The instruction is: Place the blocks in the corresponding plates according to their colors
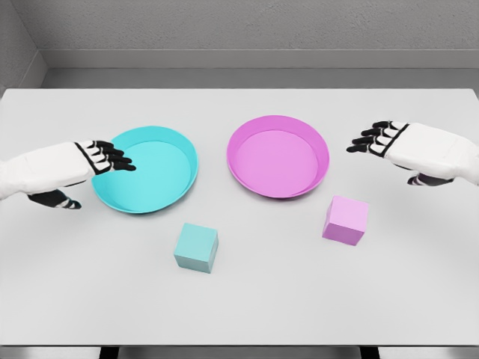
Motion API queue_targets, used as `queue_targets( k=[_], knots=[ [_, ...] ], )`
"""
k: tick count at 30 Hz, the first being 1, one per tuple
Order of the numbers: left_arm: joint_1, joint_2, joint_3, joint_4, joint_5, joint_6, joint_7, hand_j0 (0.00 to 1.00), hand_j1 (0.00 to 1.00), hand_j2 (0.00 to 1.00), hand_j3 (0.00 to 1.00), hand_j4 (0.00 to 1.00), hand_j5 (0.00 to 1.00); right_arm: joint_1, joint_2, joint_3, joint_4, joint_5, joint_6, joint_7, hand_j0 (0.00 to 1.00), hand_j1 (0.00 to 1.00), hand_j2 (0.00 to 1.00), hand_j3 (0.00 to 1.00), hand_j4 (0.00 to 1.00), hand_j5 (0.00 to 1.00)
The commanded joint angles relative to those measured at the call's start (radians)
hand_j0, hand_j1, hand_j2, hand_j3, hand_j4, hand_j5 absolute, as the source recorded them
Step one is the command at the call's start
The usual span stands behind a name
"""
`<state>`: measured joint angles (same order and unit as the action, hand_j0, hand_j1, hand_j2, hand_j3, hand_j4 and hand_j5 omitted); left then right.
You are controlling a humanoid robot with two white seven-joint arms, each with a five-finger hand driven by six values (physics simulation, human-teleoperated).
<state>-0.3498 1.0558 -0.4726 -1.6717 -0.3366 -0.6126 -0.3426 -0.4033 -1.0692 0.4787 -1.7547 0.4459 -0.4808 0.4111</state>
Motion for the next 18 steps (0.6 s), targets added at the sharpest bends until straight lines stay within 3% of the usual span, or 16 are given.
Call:
queue_targets(
  k=[1, 4, 12, 16, 18],
  knots=[
    [0.000, -0.023, -0.017, -0.045, 0.001, 0.002, 0.000, 1.00, 1.00, 1.00, 1.00, 1.00, 1.00, -0.003, 0.025, 0.055, 0.000, 0.004, -0.084, 0.130, 1.00, 1.00, 1.00, 1.00, 1.00, 1.00],
    [-0.003, -0.057, -0.021, -0.068, 0.002, 0.002, 0.002, 1.00, 1.00, 1.00, 1.00, 1.00, 1.00, -0.023, 0.037, 0.057, 0.000, 0.007, -0.130, 0.199, 1.00, 1.00, 1.00, 1.00, 1.00, 1.00],
    [-0.014, -0.152, -0.090, -0.079, 0.002, 0.002, 0.002, 1.00, 1.00, 1.00, 1.00, 1.00, 1.00, -0.084, 0.075, 0.060, 0.000, 0.011, -0.130, 0.200, 1.00, 1.00, 1.00, 1.00, 1.00, 1.00],
    [-0.024, -0.180, -0.142, -0.085, 0.001, 0.002, 0.000, 1.00, 1.00, 1.00, 1.00, 1.00, 1.00, -0.132, 0.106, 0.143, 0.000, 0.017, -0.130, 0.200, 1.00, 1.00, 1.00, 1.00, 1.00, 1.00],
    [-0.040, -0.217, -0.167, -0.085, -0.059, 0.002, 0.000, 1.00, 1.00, 1.00, 1.00, 1.00, 1.00, -0.131, 0.110, 0.152, 0.000, 0.022, -0.130, 0.200, 1.00, 1.00, 1.00, 1.00, 1.00, 1.00]
  ],
)
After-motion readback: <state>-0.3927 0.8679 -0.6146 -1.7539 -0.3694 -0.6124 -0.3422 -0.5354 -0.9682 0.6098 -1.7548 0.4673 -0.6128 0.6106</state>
